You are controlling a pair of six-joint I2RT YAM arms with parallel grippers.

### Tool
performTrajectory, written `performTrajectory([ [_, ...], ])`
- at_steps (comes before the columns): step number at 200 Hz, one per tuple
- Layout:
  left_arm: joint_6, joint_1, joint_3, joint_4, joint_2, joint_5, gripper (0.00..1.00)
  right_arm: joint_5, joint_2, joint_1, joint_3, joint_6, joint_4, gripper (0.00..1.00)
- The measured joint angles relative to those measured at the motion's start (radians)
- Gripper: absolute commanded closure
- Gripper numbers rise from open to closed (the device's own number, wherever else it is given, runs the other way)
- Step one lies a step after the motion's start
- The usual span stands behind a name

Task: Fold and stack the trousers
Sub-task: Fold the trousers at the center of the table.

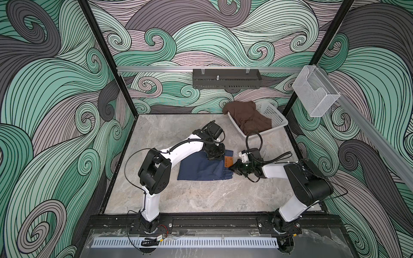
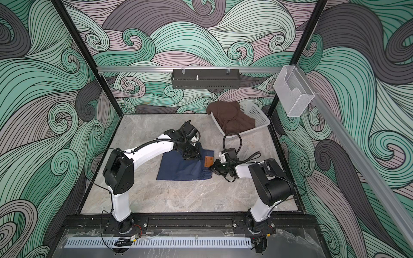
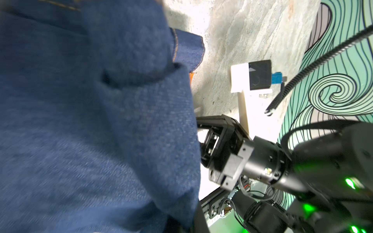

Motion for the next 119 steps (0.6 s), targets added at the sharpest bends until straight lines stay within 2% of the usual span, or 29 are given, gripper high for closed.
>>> performTrajectory([
  [119, -0.021, -0.019, 0.105, 0.000, 0.117, -0.018, 1.00, 0.002, 0.016, 0.019, 0.000, 0.015, 0.038, 0.93],
])
